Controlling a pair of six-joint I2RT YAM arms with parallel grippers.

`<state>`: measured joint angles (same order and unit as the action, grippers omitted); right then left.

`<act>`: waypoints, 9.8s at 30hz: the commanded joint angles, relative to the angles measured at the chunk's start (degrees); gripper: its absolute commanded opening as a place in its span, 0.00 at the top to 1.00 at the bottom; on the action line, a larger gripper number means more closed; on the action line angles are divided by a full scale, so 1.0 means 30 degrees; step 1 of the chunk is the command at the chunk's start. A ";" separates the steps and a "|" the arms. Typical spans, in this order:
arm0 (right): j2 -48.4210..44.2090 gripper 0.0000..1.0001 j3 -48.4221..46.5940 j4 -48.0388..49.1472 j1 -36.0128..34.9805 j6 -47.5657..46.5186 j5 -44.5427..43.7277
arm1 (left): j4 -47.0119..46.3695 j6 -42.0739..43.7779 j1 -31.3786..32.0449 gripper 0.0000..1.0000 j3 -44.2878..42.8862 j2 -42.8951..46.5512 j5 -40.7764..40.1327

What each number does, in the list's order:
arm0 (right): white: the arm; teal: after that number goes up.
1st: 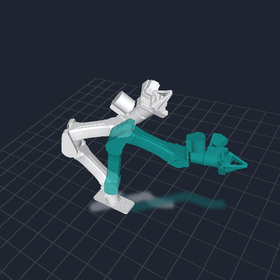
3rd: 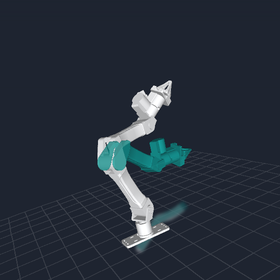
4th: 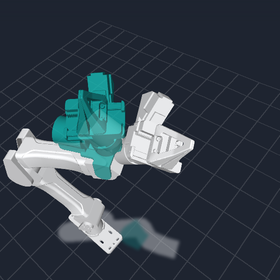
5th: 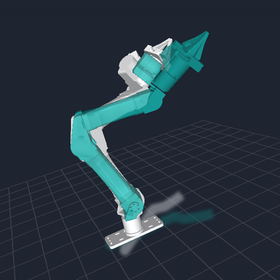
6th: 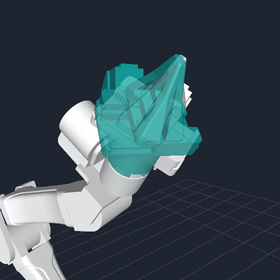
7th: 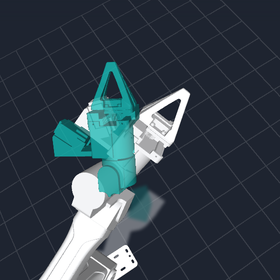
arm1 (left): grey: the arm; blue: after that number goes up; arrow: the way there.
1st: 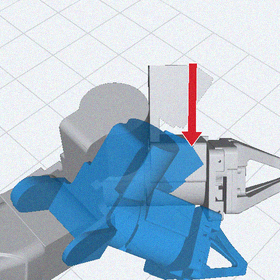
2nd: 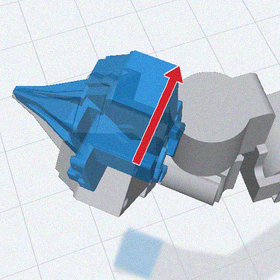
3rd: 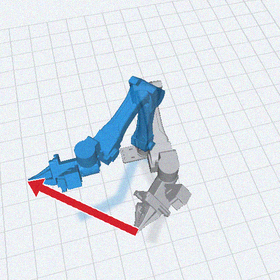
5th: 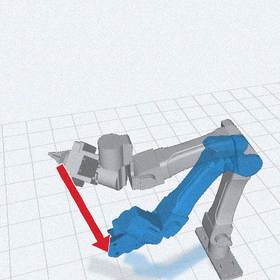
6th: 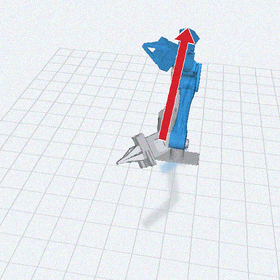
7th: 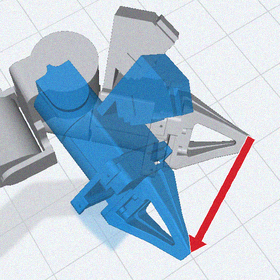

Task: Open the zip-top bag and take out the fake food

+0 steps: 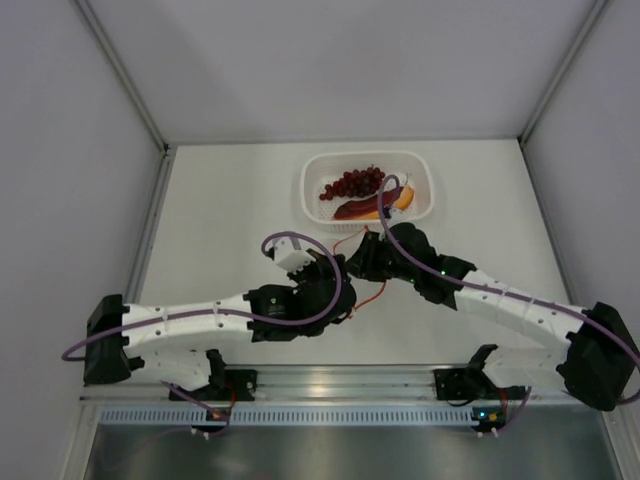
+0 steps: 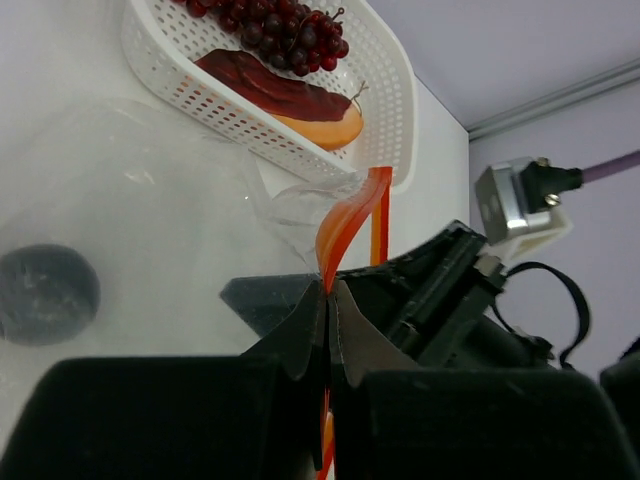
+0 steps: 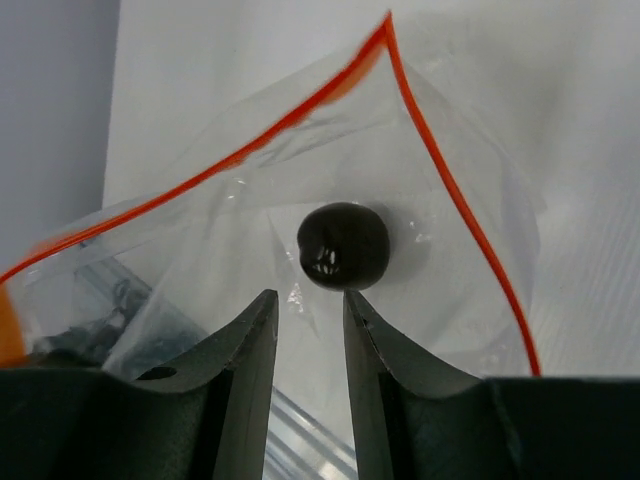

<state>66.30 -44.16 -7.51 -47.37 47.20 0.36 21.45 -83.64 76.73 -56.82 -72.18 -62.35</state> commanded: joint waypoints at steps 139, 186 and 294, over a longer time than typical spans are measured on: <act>0.3831 0.60 -0.0014 -0.1917 -0.0671 -0.4952 -0.6653 | -0.0354 -0.0543 0.0088 1.00 0.4380 0.2938 0.0099; -0.2714 0.65 -0.7512 -0.6813 -0.0103 -0.8526 -0.6394 | 0.3655 1.1207 -0.4656 1.00 0.1654 0.5188 -0.0544; -1.3021 0.01 -0.2506 -1.1385 0.8438 -1.1866 -0.8587 | 0.3250 2.3132 -2.2938 0.02 0.1713 1.2518 1.8643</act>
<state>25.87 -52.03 -45.78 -22.44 10.74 -25.61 35.81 -14.79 11.40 -51.94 -33.43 -15.46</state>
